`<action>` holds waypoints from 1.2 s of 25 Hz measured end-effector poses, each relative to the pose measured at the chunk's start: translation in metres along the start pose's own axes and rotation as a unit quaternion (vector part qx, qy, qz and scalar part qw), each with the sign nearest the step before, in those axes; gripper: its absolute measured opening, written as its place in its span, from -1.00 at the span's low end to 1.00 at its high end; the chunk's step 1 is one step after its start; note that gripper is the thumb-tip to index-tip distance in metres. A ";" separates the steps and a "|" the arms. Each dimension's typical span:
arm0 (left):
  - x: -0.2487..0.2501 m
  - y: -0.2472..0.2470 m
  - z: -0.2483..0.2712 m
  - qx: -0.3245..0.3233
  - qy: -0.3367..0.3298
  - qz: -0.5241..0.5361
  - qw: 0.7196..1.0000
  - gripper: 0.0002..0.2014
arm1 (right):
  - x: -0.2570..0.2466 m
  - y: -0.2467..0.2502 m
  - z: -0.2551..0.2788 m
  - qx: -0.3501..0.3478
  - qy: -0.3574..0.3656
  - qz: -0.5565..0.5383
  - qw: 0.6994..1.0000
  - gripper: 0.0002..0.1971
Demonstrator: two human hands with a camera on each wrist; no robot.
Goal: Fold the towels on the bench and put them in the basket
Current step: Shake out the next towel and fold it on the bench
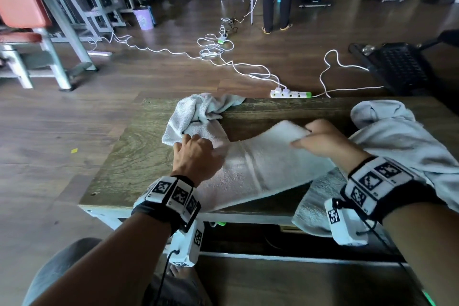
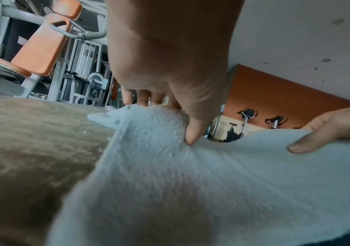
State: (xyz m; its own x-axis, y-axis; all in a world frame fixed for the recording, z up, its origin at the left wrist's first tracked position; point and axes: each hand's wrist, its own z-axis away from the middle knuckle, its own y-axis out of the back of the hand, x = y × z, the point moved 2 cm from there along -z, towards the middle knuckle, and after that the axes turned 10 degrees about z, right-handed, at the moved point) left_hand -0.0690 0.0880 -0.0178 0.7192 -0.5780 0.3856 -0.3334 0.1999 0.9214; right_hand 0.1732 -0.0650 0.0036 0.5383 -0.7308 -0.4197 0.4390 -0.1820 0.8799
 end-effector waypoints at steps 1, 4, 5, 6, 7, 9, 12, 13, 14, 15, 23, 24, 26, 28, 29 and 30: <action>0.000 0.002 -0.002 -0.027 0.016 0.039 0.999 -0.61 | -0.007 0.009 -0.004 0.043 0.008 -0.001 0.999 -0.73; 0.001 0.001 0.003 -0.097 0.063 0.137 0.984 -0.72 | -0.024 0.020 -0.004 0.197 0.058 0.053 0.977 -0.58; 0.003 0.000 0.008 -0.110 0.073 0.152 0.980 -0.70 | -0.028 0.016 0.001 0.203 0.092 0.059 0.973 -0.53; 0.005 -0.001 0.014 -0.120 0.074 0.166 0.976 -0.66 | -0.029 0.009 0.009 0.180 0.131 0.063 0.973 -0.52; 0.008 -0.001 0.020 -0.127 0.071 0.191 0.971 -0.63 | -0.028 -0.003 0.018 0.134 0.179 0.065 0.972 -0.53; 0.018 0.000 0.028 -0.129 0.060 0.264 0.954 -0.66 | -0.016 -0.029 0.039 0.022 0.263 0.090 0.960 -0.58; 0.039 0.003 0.035 -0.160 0.071 0.317 0.932 -0.78 | 0.007 -0.061 0.073 -0.045 0.306 0.131 0.942 -0.41; 0.047 0.003 0.039 -0.172 0.082 0.344 0.919 -0.80 | 0.013 -0.066 0.082 -0.045 0.308 0.145 0.939 -0.29; 0.055 0.005 0.043 -0.168 0.100 0.398 0.896 -0.81 | 0.017 -0.069 0.091 -0.045 0.312 0.155 0.936 -0.16; 0.064 0.009 0.048 -0.151 0.121 0.459 0.867 -0.79 | 0.020 -0.069 0.101 -0.048 0.314 0.147 0.937 -0.06; 0.104 0.029 0.064 -0.141 -0.023 0.500 0.854 -0.55 | 0.030 -0.059 0.135 -0.052 0.254 -0.103 0.960 -0.53; 0.102 0.030 0.063 -0.140 -0.022 0.490 0.860 -0.60 | 0.030 -0.053 0.136 -0.002 0.262 -0.082 0.962 -0.78; 0.097 0.033 0.061 -0.105 -0.009 0.460 0.882 -0.73 | 0.033 -0.040 0.136 0.052 0.260 -0.095 0.960 -0.83; 0.089 0.037 0.062 -0.033 -0.012 0.422 0.906 -0.84 | 0.036 -0.025 0.132 0.065 0.241 -0.148 0.957 -0.87; 0.084 0.038 0.064 -0.007 -0.008 0.417 0.909 -0.83 | 0.036 -0.016 0.130 0.053 0.235 -0.185 0.953 -0.92; 0.078 0.037 0.065 0.006 0.001 0.421 0.907 -0.80 | 0.035 -0.008 0.128 0.037 0.222 -0.215 0.950 -0.88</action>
State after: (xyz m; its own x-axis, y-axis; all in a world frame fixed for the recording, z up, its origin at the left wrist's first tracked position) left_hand -0.0646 -0.0012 0.0430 0.2075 -0.2229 0.9525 -0.7719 0.5608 0.2994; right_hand 0.0969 -0.1735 0.0103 0.5789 -0.2311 -0.7820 0.6442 -0.4583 0.6124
